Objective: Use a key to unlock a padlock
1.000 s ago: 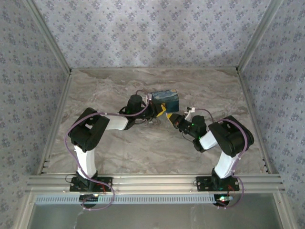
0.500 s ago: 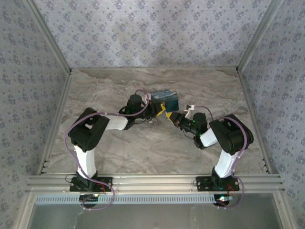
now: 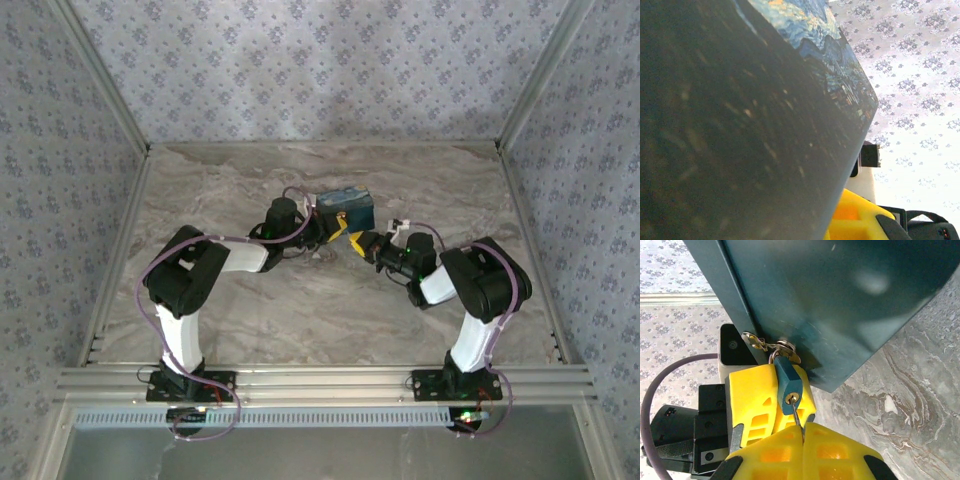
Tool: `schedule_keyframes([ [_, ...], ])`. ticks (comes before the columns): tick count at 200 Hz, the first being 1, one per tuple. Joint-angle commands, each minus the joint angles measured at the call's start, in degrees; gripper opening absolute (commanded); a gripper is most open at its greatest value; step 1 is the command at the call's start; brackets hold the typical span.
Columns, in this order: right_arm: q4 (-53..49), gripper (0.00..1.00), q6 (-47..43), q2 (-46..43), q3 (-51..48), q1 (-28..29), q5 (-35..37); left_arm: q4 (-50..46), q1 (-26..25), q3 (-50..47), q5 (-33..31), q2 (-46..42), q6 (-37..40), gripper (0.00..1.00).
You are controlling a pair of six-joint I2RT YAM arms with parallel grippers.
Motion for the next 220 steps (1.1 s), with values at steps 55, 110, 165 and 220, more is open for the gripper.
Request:
schedule_keyframes([
  [55, 2.8, 0.0, -3.7, 2.7, 5.9, -2.2, -3.0, 3.1, -2.1, -0.5, 8.5, -0.1, -1.2, 0.0],
  [110, 2.7, 0.0, -6.9, 5.6, 6.8, -1.4, -2.0, 3.0, -2.3, 0.0, 8.9, -0.2, -1.5, 0.0],
  [165, -7.3, 0.0, -17.3, -0.6, 6.9, 2.3, 3.1, 4.9, -2.7, 0.0, 9.0, 0.1, -2.6, 0.0],
  [220, -8.8, 0.0, -16.0, -0.2, 7.8, 1.7, 2.8, 4.6, -3.4, 0.4, 9.6, 0.1, -2.3, 0.0],
])
